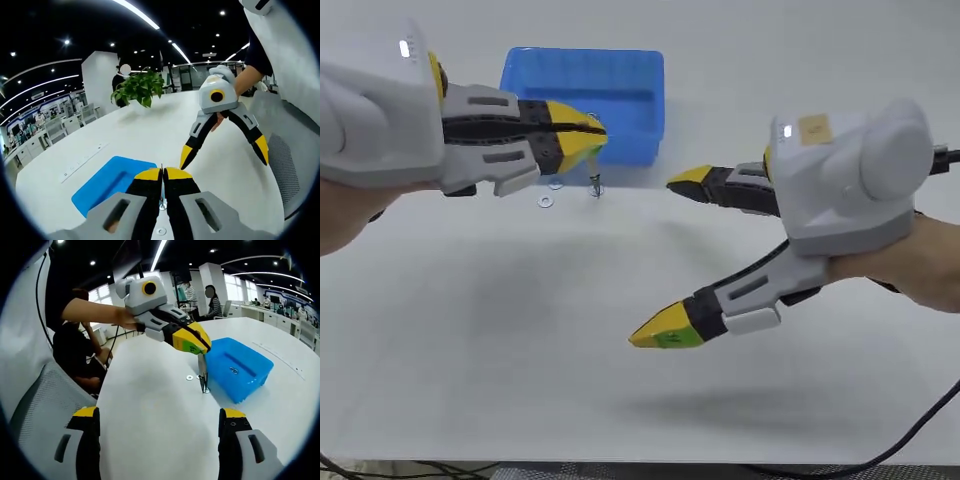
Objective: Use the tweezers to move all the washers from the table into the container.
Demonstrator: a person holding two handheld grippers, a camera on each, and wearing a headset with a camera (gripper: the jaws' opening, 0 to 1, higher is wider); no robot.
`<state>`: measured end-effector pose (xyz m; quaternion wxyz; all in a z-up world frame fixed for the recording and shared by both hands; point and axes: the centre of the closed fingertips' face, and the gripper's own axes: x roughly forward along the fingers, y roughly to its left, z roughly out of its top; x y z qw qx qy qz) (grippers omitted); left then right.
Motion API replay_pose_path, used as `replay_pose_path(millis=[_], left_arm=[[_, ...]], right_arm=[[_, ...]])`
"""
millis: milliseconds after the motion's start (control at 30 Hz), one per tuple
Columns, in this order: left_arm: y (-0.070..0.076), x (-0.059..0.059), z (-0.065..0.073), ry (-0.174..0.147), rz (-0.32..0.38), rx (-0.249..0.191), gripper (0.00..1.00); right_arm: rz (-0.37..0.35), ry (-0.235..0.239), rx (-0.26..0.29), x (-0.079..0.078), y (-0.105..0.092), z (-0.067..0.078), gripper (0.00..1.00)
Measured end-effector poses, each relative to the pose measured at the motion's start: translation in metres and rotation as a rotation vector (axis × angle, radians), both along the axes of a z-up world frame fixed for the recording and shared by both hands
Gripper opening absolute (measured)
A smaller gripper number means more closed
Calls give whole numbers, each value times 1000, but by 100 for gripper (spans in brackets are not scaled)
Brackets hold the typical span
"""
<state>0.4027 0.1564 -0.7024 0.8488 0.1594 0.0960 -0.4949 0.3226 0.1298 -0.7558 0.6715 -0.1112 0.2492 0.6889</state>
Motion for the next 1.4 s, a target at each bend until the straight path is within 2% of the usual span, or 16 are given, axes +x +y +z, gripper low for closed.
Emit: replay_pose_path(millis=[67, 267, 333, 400, 567, 800, 900, 1000, 1100, 1167, 1300, 1400], left_arm=[[0, 0, 1, 0, 5, -9, 5], [0, -1, 0, 27, 1, -24, 5], [-2, -2, 0, 72, -9, -41, 5], [-1, -1, 0, 77, -17, -35, 5], [2, -1, -1, 95, -22, -25, 5], [7, -1, -2, 116, -37, -10, 5], [10, 0, -2, 128, -39, -7, 5], [11, 0, -3, 137, -41, -3, 5], [11, -1, -3, 136, -43, -1, 5], [10, -2, -3, 137, -48, -2, 5], [9, -3, -2, 138, -55, -8, 5], [8, -3, -3, 140, -57, -12, 5]], right_arm=[[-2, -1, 2, 0, 1, 0, 99], [-21, 1, 15, 7, 4, 2, 98], [-52, 11, 60, 14, 10, 9, 98], [-59, 24, 69, 20, 14, 12, 96], [-13, -31, 40, 28, 25, 10, 84], [37, -68, 26, 39, 43, 6, 72], [45, -68, 25, 45, 49, 5, 68], [67, -85, 20, 49, 54, 3, 55], [86, -70, 11, 55, 58, 0, 41], [87, -85, 7, 60, 59, -4, 39], [83, -84, -9, 65, 61, -10, 38], [98, -91, -17, 67, 62, -15, 33]])
